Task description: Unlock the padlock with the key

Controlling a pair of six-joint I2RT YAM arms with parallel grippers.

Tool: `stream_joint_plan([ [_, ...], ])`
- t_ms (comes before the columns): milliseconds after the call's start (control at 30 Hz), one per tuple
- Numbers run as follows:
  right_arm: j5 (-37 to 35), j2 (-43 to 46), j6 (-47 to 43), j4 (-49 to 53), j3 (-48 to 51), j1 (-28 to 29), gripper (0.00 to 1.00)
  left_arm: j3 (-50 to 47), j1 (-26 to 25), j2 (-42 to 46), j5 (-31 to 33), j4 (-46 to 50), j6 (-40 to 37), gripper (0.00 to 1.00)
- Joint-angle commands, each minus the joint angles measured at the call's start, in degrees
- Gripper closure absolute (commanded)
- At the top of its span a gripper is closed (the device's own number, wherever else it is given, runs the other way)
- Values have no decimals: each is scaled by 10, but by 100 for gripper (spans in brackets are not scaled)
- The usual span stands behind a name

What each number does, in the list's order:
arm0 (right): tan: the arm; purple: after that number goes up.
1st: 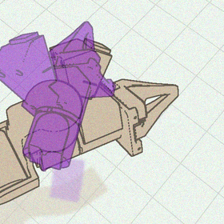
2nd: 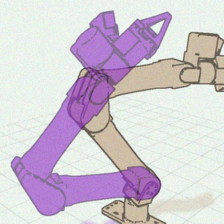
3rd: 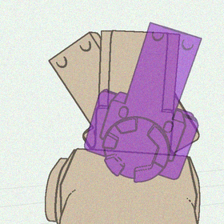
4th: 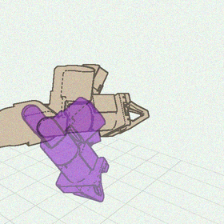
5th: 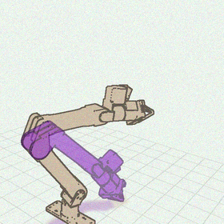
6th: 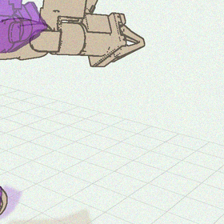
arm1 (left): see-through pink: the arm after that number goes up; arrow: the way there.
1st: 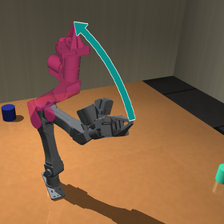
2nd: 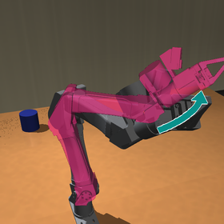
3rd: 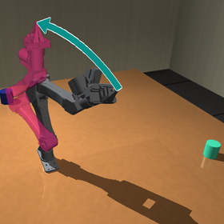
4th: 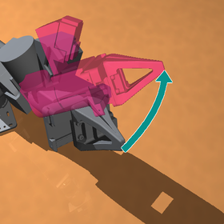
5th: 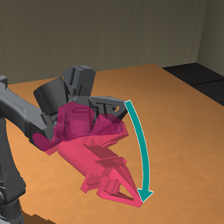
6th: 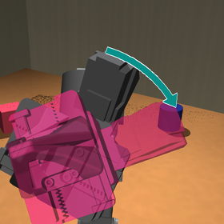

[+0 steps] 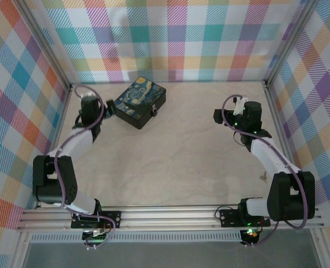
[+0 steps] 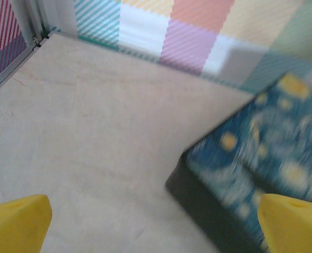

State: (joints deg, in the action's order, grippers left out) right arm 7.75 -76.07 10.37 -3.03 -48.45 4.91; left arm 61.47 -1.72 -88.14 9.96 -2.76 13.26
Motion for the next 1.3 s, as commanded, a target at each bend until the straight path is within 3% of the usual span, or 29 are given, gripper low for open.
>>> stream_joint_plan([
  [0,23,-14,71,80,-3,20,14,99,0,-51,-12,210,130,0],
  [100,29,-14,105,80,5,38,16,175,-22,-104,-46,263,190,0],
  [233,32,-17,137,101,5,61,18,242,-57,-163,-54,292,213,0],
  [467,32,-15,151,122,10,96,20,243,-65,-218,-84,281,247,0],
  [667,35,-22,157,127,9,110,24,221,-66,-241,-117,258,219,5],
  [967,65,-14,164,151,14,108,22,158,-69,-251,-192,224,152,23],
  [1267,58,23,176,178,23,77,22,151,-137,-250,-255,258,21,35],
])
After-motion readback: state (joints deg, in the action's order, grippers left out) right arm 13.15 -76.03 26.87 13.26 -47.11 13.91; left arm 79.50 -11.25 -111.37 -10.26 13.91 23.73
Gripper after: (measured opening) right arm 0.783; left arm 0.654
